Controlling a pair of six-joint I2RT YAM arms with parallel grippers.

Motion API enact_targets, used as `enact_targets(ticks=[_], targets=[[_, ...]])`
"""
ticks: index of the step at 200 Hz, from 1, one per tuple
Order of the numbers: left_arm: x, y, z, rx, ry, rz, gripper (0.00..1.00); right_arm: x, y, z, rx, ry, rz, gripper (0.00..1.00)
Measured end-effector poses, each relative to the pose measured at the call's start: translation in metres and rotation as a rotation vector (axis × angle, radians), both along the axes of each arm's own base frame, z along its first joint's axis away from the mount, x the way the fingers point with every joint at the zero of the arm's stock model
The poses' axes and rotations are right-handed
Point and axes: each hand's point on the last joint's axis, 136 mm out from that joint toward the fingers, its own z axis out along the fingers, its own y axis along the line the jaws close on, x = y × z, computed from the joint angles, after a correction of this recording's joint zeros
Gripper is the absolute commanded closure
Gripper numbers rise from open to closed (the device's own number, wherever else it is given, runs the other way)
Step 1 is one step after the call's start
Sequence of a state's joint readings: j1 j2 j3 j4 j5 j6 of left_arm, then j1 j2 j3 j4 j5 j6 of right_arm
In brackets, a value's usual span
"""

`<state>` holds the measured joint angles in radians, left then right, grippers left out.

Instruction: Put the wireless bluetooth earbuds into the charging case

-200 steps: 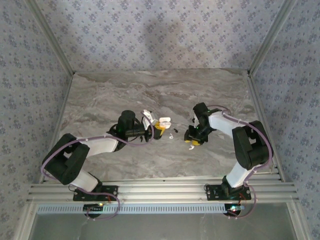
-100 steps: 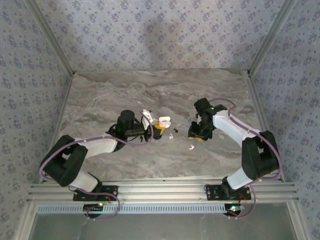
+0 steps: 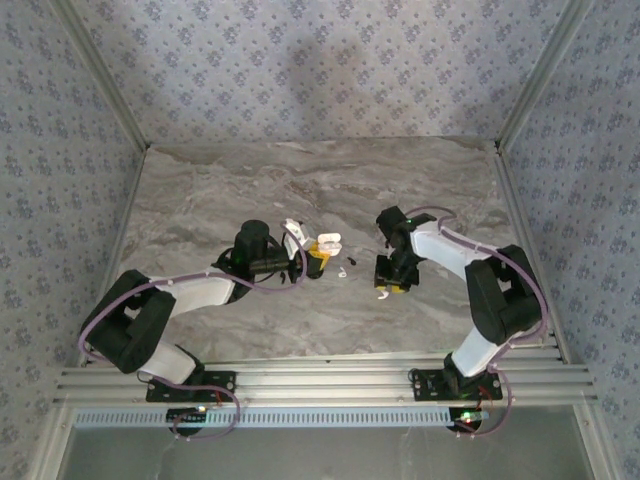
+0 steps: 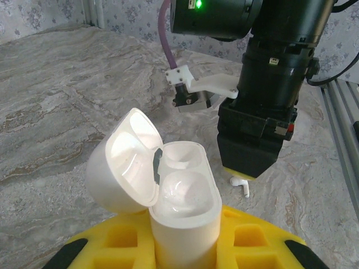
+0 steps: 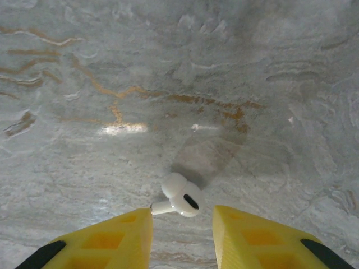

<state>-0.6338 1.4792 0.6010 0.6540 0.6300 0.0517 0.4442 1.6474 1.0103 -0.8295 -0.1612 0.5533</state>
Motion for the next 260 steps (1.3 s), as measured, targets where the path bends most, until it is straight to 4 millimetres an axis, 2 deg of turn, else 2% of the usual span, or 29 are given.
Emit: enact_targets(ticks=[154,195,224,260], targets=[[0.004,0.003,-0.002,0.008,0.004,0.020,0.84,-0.003,0.001,-0.016,-0.027,0.024,0.030,0.69],[0.004,0.003,-0.002,0.010,0.005,0.023,0.84,-0.002,0.002,-0.017,-0.027,0.018,0.046,0.72],[0.003,0.004,-0.001,0.013,0.009,0.023,0.84,-0.002,0.003,-0.017,-0.023,0.009,0.097,0.74],[0.003,0.006,0.001,0.015,0.004,0.027,0.84,-0.003,0.002,-0.017,-0.024,-0.013,0.259,0.74]])
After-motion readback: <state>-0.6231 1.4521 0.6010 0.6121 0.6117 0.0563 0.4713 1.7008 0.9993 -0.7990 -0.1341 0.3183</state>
